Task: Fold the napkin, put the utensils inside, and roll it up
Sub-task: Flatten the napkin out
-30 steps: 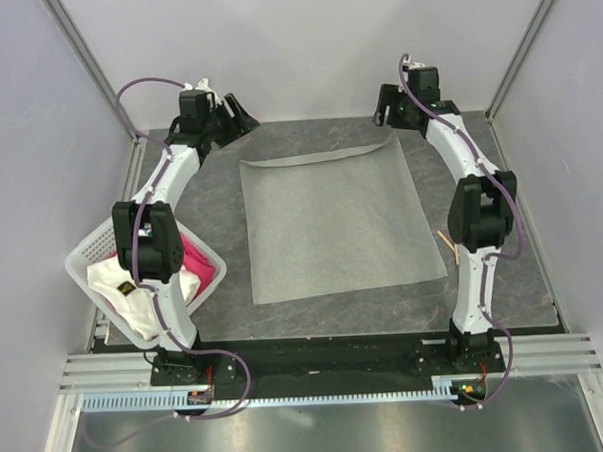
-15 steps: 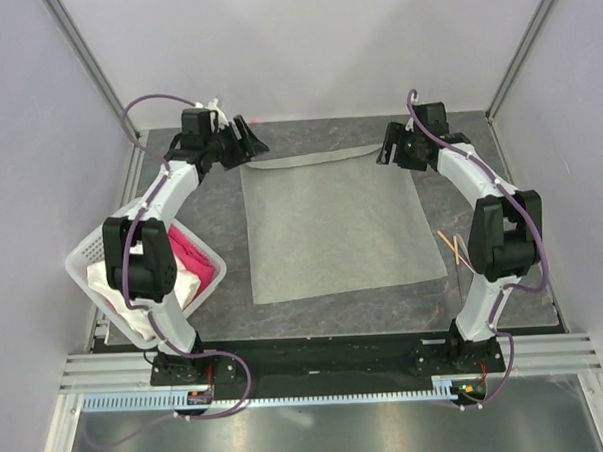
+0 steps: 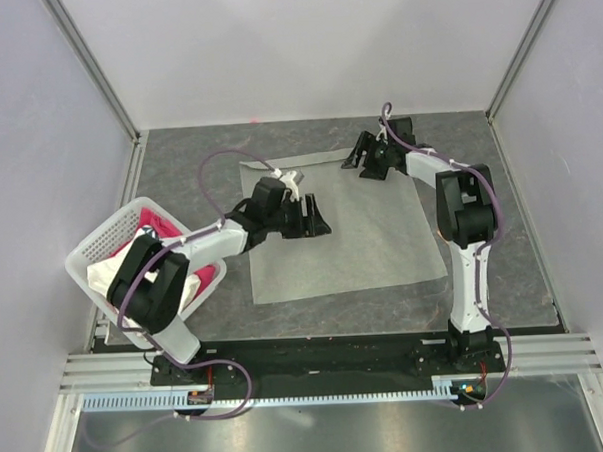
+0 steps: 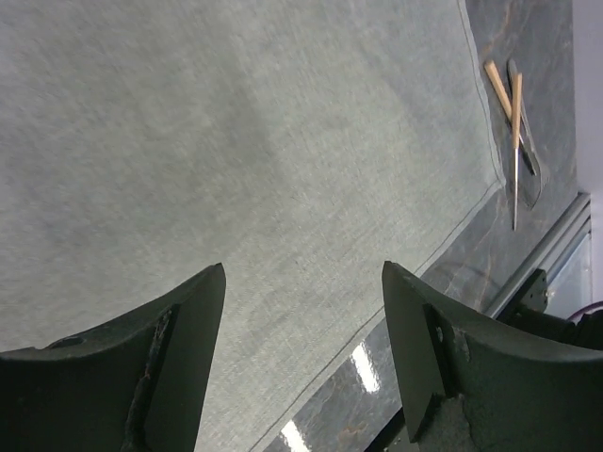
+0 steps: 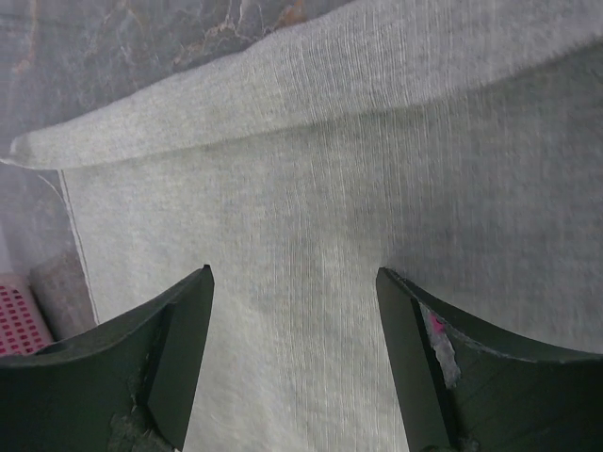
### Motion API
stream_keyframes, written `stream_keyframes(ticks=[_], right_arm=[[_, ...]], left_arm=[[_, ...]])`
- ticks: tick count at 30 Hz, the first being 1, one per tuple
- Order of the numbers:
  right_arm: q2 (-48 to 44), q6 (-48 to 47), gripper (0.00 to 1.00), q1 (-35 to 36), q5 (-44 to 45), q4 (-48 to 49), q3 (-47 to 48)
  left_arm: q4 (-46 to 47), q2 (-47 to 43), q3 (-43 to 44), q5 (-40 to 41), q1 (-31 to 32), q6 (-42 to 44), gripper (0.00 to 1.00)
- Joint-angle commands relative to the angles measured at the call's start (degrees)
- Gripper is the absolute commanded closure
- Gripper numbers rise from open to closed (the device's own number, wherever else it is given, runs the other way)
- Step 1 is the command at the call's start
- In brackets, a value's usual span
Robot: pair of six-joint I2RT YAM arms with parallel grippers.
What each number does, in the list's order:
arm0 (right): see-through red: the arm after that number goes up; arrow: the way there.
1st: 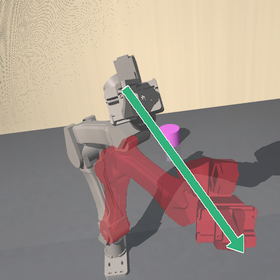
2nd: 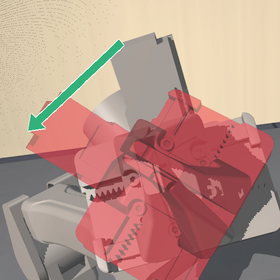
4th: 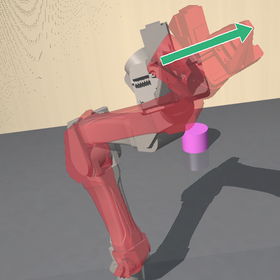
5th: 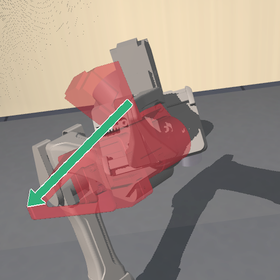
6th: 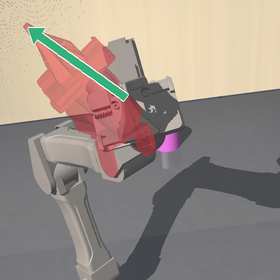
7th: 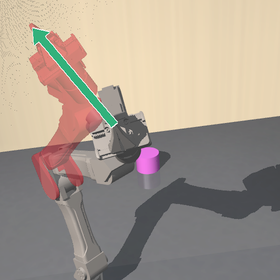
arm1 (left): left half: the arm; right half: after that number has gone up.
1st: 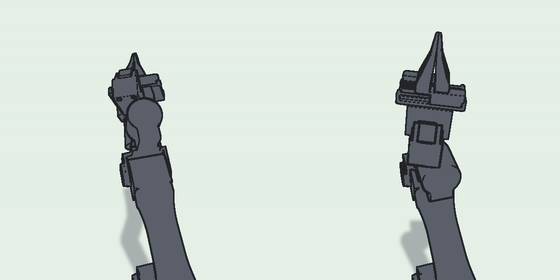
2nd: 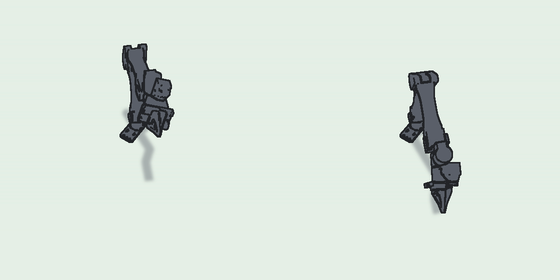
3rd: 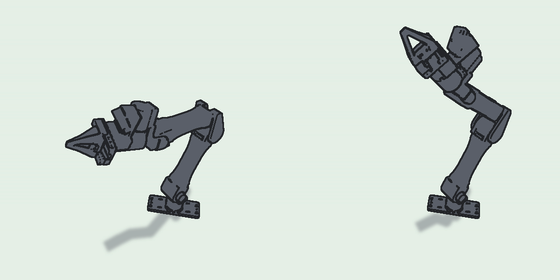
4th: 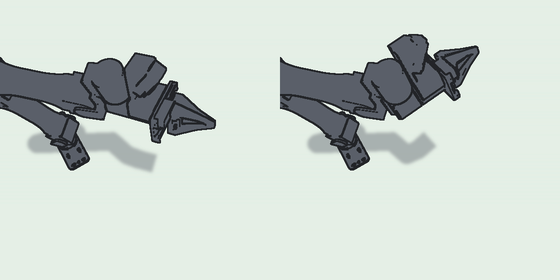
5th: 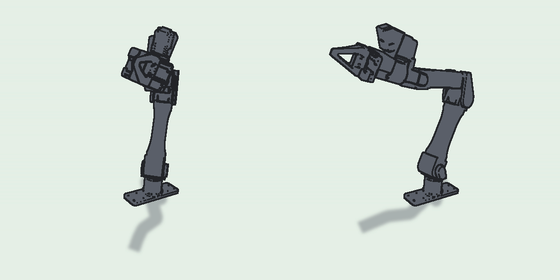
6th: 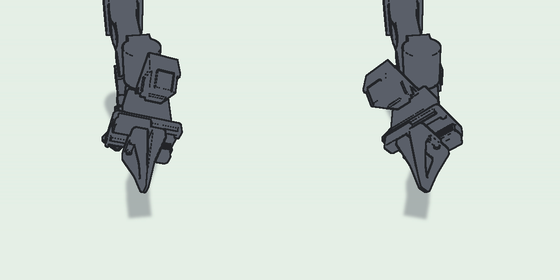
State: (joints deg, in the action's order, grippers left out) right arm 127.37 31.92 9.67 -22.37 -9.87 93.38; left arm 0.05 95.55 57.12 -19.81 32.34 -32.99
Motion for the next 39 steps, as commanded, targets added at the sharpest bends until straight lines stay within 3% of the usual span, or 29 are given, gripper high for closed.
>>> stream_keyframes(ticks=[1, 7, 14, 21, 39], right_arm=[[4.4, 6.4, 0.22, -0.2, -4.2, 7.8, 6.1], [10.3, 10.6, 0.22, -0.3, -4.5, 11.8, 10.8], [15.3, 13.9, 0.22, -0.3, -4.8, 13.5, 14.9], [17.6, 21.0, 0.22, -0.5, -6.8, 22.1, 15.0], [24.0, 37.3, 0.22, -1.3, -7.3, 37.5, 23.1]], left_arm=[[12.7, -3.7, -7.6, 4.5, 2.6, -4.3, 0.25], [20.4, -6.3, -19.0, 5.3, 4.7, -7.3, 0.25], [22.3, -8.9, -26.6, 6.2, 5.4, -8.2, 0.25], [21.0, -12.0, -32.2, 7.7, 5.4, -7.1, 0.25], [21.0, -12.2, -33.0, 7.9, 5.8, -7.1, 0.25]])
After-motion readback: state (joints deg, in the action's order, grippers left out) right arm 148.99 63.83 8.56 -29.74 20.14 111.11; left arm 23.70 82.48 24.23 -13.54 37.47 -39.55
